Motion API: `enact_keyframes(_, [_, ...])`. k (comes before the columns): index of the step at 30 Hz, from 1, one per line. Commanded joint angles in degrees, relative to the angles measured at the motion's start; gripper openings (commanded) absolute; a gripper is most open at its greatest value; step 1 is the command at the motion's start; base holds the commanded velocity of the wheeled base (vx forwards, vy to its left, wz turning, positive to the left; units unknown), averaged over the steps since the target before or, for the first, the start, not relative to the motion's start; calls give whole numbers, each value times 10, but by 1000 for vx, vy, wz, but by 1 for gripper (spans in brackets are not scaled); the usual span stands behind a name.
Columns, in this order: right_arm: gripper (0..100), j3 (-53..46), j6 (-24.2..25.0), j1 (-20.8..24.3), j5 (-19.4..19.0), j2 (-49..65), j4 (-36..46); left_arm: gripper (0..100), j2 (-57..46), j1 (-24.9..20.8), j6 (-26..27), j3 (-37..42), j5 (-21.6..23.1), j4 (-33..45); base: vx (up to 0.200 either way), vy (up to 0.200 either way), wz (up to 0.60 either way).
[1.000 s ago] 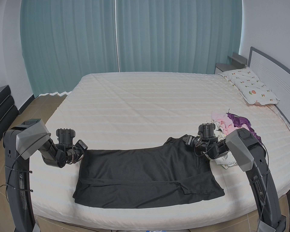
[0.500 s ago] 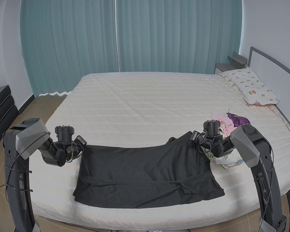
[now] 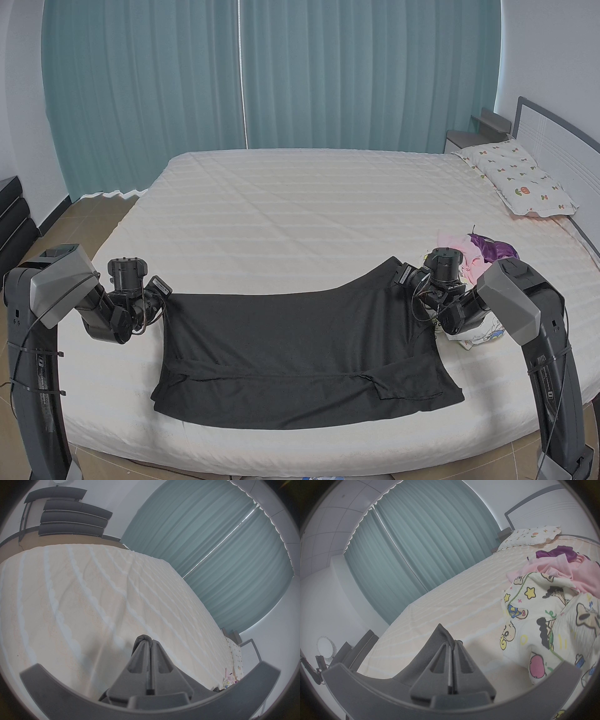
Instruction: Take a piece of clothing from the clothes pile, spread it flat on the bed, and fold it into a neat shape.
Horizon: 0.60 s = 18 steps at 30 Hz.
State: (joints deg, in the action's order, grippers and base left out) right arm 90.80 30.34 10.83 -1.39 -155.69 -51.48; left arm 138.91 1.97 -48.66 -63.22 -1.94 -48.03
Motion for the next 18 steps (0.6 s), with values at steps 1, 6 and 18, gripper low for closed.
enact_keyframes(1, [0, -5, -8, 1, 0, -1, -6, 0, 0, 2, 0, 1, -1, 0, 0, 0, 0])
enact_keyframes(6, [0, -58, -10, 0, -8, 30, -31, 0, -23, 2, 0, 12, 3, 0, 0, 0, 0])
enact_keyframes(18, [0, -136, -10, -5, -17, 57, -100, 0, -41, 7, 4, 20, 7, 4, 0, 0, 0])
